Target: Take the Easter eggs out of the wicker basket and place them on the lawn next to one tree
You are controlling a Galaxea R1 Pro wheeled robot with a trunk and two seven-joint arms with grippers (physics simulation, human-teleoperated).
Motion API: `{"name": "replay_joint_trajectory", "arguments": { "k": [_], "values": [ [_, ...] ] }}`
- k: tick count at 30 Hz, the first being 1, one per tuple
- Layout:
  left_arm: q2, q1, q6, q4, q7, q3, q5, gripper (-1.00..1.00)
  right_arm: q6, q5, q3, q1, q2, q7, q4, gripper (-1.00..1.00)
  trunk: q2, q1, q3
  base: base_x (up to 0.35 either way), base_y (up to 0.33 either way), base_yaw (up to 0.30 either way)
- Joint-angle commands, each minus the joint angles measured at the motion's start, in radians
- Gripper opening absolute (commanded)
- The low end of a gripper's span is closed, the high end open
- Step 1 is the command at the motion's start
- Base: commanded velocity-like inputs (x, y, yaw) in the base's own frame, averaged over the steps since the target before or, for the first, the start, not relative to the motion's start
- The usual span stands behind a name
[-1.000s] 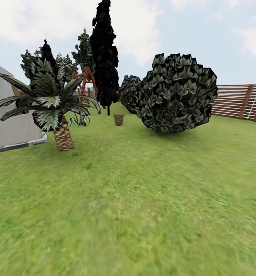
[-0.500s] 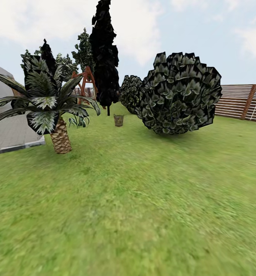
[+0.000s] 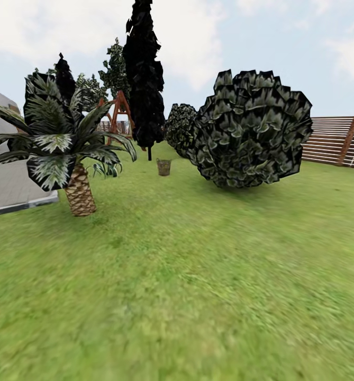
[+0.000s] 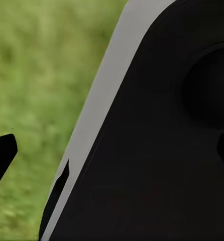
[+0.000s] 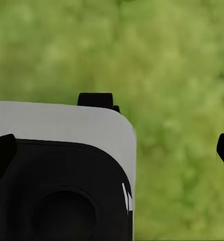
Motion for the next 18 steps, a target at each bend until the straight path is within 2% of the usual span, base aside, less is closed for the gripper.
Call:
{"name": "replay_joint_trajectory", "arguments": {
  "k": [1, 5, 13, 18],
  "values": [
    [0.0, 0.0, 0.001, -0.002, 0.0, 0.003, 0.003, 1.0, -0.003, 0.0, 0.0, -0.001, 0.0, 0.001, 0.001, 1.0, 0.0, 0.001, -0.001, 0.325, 0.0, 0.059],
    [0.0, 0.0, 0.001, -0.002, 0.0, 0.003, 0.003, 1.0, -0.003, 0.0, 0.0, -0.001, 0.0, 0.001, 0.001, 1.0, 0.0, 0.001, -0.001, 0.325, 0.0, 0.143],
    [0.0, 0.0, 0.001, -0.002, 0.0, 0.003, 0.003, 1.0, -0.003, 0.0, 0.0, -0.001, 0.0, 0.001, 0.001, 1.0, 0.0, 0.001, -0.001, 0.325, 0.0, 0.24],
    [0.0, 0.0, 0.001, -0.002, 0.0, 0.003, 0.003, 1.0, -0.003, 0.0, 0.0, -0.001, 0.0, 0.001, 0.001, 1.0, 0.0, 0.001, -0.001, 0.325, 0.0, 0.093]
  ]
}}
